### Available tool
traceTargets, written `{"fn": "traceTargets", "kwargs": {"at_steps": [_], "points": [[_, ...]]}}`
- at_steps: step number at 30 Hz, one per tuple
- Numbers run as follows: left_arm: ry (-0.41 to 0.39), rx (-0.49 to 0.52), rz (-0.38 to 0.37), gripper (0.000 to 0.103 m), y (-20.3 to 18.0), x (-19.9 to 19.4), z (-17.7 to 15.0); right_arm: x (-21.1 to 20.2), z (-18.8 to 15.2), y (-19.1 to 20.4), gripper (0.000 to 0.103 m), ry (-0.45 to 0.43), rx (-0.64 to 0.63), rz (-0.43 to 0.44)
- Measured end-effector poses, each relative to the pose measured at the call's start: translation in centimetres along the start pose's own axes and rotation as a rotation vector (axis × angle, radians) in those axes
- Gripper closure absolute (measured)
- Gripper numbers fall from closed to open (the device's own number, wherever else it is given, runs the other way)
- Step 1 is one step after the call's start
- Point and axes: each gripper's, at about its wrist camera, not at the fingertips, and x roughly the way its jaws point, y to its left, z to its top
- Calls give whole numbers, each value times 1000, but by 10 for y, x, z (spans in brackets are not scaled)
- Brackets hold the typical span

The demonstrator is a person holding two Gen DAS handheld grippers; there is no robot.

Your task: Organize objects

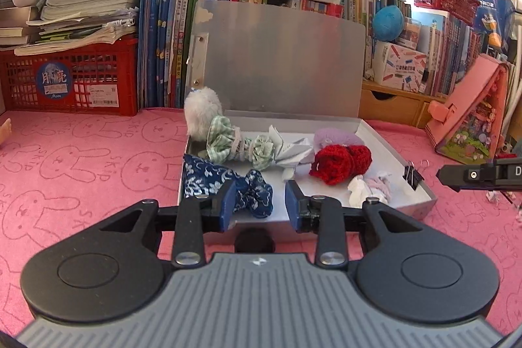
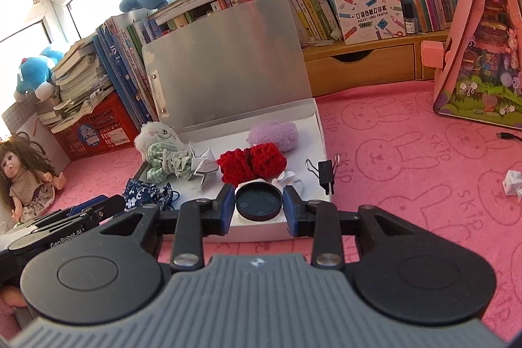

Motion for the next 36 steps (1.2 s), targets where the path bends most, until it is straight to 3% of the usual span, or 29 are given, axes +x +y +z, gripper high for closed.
{"fn": "traceTargets", "kwargs": {"at_steps": [3,6,9,12,14,16,24,25,26,28,36], "points": [[43,63,47,54,-9,4,-24,4,-16,6,65,24,-36,6],[64,49,107,40,-12,19,-40,3,-25,13,64,24,-75,-3],[100,25,148,39,-12,32,-41,-1,-30,20,63,15,-113,4],[101,-1,133,39,-11,36,-37,-4,-36,27,63,1,-157,1],[106,5,143,49,-14,38,-36,-5,-41,31,63,-3,-184,-2],[119,-9,155,65,-13,40,-35,-6,-44,35,63,-5,-208,-6],[87,-7,128,65,-13,19,-30,-7,-46,37,63,-10,-232,-11],[87,-11,117,65,-13,16,-29,-8,-47,34,61,-1,-220,4],[86,-14,111,65,-12,13,-29,-7,-47,33,44,9,-211,19],[86,-15,98,65,-12,7,-30,-8,-54,29,37,27,-196,52],[132,16,60,65,-21,1,-45,3,-78,31,33,67,-239,-36]]}}
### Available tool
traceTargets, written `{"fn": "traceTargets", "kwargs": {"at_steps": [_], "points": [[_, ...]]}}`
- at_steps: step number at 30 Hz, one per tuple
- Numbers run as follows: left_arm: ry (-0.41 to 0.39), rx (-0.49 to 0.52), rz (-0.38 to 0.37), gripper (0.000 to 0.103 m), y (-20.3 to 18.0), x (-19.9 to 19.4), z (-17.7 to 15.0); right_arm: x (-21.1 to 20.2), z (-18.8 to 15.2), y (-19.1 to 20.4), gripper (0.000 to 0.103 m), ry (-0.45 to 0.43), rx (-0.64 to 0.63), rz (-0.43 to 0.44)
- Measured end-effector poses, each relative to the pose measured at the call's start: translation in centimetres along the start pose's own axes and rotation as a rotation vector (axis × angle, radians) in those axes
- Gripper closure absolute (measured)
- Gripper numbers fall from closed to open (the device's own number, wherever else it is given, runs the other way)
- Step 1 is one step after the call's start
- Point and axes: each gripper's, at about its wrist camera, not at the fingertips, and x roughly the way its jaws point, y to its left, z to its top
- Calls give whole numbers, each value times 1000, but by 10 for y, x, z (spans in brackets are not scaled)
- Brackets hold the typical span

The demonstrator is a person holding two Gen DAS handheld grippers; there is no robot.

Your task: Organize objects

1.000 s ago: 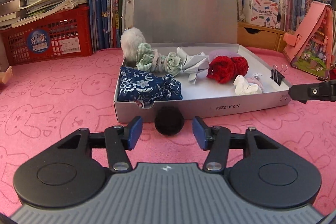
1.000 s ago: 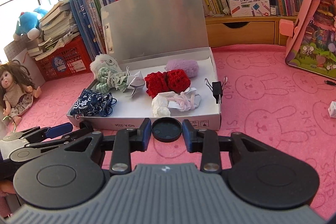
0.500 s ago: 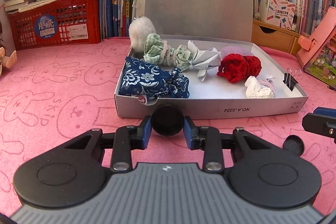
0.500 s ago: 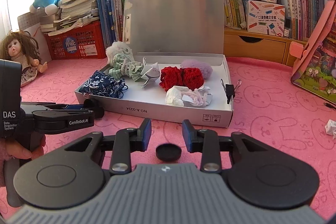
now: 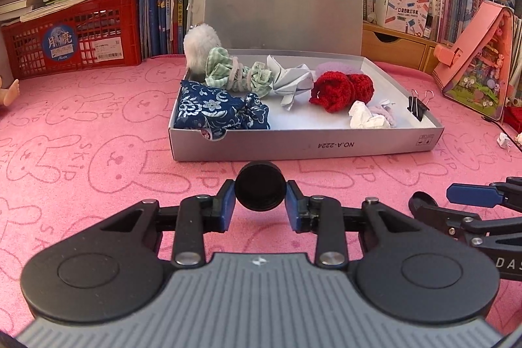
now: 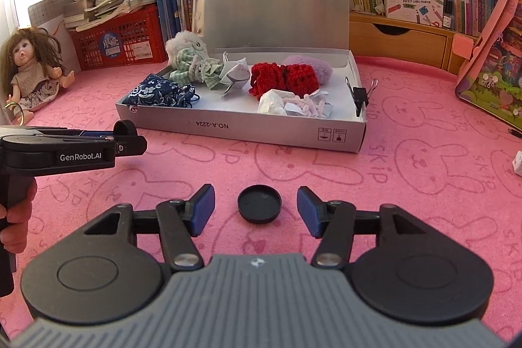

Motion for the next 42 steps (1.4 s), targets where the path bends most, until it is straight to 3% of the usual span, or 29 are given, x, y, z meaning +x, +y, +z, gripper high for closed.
{"fn": "traceTargets", "kwargs": {"at_steps": [3,5,7,9,12,14,16,25,31,35,42], "points": [[19,14,-13,65,-4,3,-4,6,-2,-1,34,20,20,2],[16,27,-11,63,-6,4,-5,7,-3,-2,54,15,26,-7],[8,36,2,51,-9,5,-6,7,-2,-1,62,17,25,-7],[10,32,9,49,-9,8,-6,7,-1,-1,66,18,25,0],[0,56,28,49,-13,11,-7,7,0,2,67,16,24,9],[-7,65,26,54,-15,11,-8,8,1,5,67,12,24,16],[-10,69,23,65,-16,10,-8,9,3,8,67,7,26,20],[-32,64,-11,65,-21,-1,-2,2,17,20,67,-50,-4,19],[-103,36,-2,65,-13,-8,36,-5,59,-9,67,-92,68,-8],[-129,10,-42,65,-6,0,63,2,87,-29,67,-86,112,-27],[-91,-30,-64,65,2,40,96,36,126,-55,66,-51,169,-48]]}}
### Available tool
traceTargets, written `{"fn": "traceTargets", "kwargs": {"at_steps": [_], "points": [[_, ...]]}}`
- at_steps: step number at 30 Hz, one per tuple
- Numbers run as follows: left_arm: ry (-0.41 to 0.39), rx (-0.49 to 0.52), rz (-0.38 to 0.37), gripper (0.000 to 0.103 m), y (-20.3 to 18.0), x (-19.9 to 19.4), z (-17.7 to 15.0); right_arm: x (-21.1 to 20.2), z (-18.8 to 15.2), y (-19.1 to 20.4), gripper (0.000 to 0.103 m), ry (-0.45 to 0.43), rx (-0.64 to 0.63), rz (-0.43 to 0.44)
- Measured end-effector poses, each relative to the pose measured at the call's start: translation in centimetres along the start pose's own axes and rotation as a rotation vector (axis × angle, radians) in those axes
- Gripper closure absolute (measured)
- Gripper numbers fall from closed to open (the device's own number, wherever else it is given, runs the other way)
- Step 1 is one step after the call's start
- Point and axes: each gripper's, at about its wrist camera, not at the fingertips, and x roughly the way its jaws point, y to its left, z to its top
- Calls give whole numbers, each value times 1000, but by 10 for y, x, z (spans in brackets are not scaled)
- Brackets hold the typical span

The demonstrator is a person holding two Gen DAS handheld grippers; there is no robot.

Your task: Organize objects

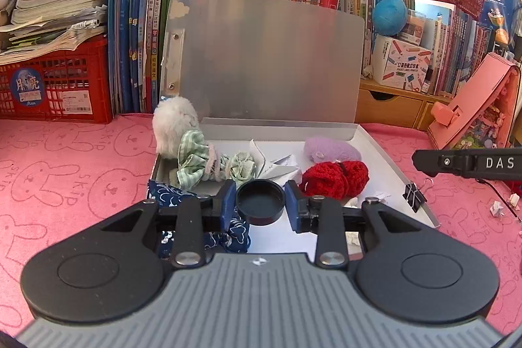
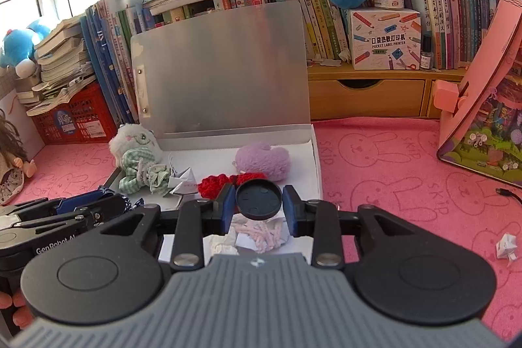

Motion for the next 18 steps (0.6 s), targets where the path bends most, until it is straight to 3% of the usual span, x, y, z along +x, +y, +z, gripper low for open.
{"fn": "traceTargets", "kwargs": {"at_steps": [18], "points": [[61,44,39,65,6,67,-11,78,8,-20,66,106,53,-69]]}}
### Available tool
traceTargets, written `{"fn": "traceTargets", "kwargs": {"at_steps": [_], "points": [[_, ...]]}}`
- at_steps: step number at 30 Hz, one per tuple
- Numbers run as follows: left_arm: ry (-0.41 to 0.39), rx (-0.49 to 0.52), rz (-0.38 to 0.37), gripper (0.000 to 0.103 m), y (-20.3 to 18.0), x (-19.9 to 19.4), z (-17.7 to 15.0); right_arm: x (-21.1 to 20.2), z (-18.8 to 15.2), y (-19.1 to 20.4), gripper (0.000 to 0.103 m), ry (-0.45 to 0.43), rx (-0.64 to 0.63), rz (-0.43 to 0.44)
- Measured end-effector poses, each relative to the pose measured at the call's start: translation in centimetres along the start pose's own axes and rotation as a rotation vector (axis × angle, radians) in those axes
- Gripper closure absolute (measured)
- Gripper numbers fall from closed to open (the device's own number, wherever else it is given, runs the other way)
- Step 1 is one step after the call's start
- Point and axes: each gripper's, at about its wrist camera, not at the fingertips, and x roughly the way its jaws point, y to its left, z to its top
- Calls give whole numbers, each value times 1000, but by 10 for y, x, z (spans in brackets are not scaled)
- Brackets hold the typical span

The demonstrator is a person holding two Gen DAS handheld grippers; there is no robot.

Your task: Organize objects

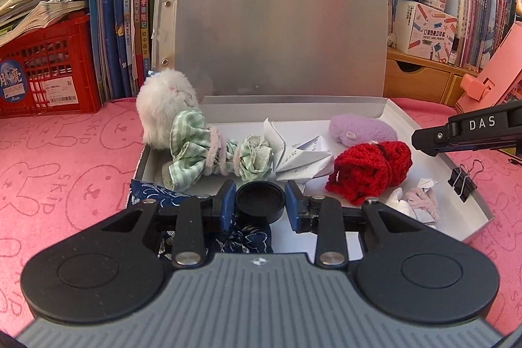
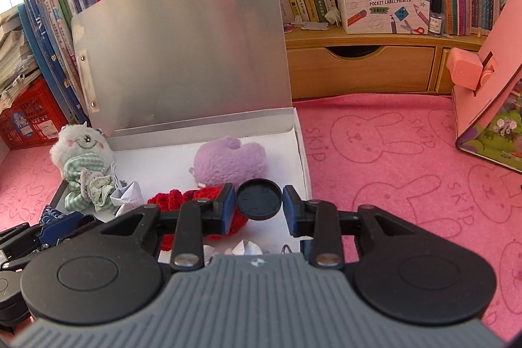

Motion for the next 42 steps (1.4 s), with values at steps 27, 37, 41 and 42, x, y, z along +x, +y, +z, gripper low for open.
{"fn": "traceTargets", "kwargs": {"at_steps": [27,37,41,42], "points": [[2,48,81,31,-14,-18,0,-47,-9,2,42,-65,-34,47],[-10,85,32,28,-26,-83,-25,-113,-51,21,37,-114,-151,119],[-11,100,20,23,-31,-105,-40,-134,-68,25,36,-116,-176,151],[-15,103,12,23,-32,-113,-45,-139,-74,25,36,-117,-183,158]]}}
